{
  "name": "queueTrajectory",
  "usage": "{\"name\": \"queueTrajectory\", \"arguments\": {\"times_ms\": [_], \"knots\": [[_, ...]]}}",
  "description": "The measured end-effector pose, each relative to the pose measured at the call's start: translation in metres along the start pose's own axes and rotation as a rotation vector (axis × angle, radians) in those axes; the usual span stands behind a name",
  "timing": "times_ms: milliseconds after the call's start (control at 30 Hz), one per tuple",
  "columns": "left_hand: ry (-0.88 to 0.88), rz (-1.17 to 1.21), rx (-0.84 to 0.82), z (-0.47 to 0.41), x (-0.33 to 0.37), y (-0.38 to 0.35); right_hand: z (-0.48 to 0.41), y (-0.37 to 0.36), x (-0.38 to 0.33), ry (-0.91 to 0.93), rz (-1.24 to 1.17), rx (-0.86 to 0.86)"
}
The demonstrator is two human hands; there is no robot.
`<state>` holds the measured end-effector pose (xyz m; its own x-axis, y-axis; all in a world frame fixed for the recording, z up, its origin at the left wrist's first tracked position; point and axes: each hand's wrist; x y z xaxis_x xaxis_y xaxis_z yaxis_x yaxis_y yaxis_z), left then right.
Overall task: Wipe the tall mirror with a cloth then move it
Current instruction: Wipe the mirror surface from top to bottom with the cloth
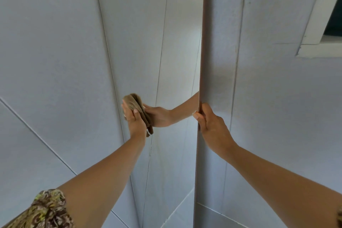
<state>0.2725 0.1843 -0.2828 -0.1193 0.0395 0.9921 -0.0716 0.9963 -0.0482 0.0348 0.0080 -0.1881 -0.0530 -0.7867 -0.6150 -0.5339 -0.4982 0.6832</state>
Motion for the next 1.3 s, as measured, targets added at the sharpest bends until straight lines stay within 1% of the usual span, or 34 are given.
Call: {"name": "queueTrajectory", "arguments": {"times_ms": [67,167,267,367,400,433,500,567,667,767,833,967,1033,1167,1300], "knots": [[-0.018,-0.020,-0.048,0.045,0.021,-0.008,0.000,-0.001,0.000,-0.002,-0.008,0.005],[-0.124,0.012,-0.145,0.116,0.051,-0.021,0.001,-0.001,-0.001,-0.002,-0.033,0.019],[-0.211,0.030,-0.241,0.146,0.040,-0.027,0.008,-0.006,0.002,-0.019,-0.060,0.037],[-0.207,0.061,-0.331,0.164,0.028,-0.030,0.021,-0.016,0.008,-0.025,-0.052,0.027],[-0.217,0.076,-0.383,0.170,0.024,-0.031,0.027,-0.020,0.010,-0.032,-0.055,0.009],[-0.245,0.052,-0.425,0.180,0.024,-0.031,0.035,-0.025,0.013,-0.047,-0.069,-0.016],[-0.361,-0.028,-0.495,0.201,0.024,-0.033,0.047,-0.033,0.017,-0.085,-0.106,-0.055],[-0.452,-0.092,-0.526,0.219,0.019,-0.034,0.057,-0.042,0.020,-0.110,-0.138,-0.070],[-0.461,-0.081,-0.513,0.221,0.006,-0.033,0.060,-0.052,0.023,-0.146,-0.171,-0.057],[-0.478,-0.059,-0.472,0.212,0.003,-0.036,0.060,-0.058,0.026,-0.149,-0.137,-0.052],[-0.467,-0.040,-0.409,0.198,0.000,-0.033,0.060,-0.062,0.027,-0.149,-0.097,-0.055],[-0.320,-0.040,-0.229,0.145,-0.013,-0.013,0.061,-0.071,0.029,-0.128,0.022,0.020],[-0.260,-0.055,-0.174,0.124,-0.013,-0.001,0.061,-0.077,0.031,-0.105,0.052,0.070],[-0.148,-0.074,-0.096,0.070,-0.028,0.025,0.060,-0.086,0.034,-0.106,0.035,0.132],[-0.064,-0.081,-0.010,0.041,-0.046,0.039,0.059,-0.089,0.035,-0.098,0.030,0.145]]}}
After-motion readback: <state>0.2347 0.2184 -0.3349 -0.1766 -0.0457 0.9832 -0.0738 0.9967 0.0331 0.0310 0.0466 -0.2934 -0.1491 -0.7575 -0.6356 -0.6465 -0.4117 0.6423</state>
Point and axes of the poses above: each hand's wrist, its own z-axis away from the middle knuckle, its own y-axis out of the back of the hand, x = y × z, and after that the axes turned 13 degrees about z, right-handed
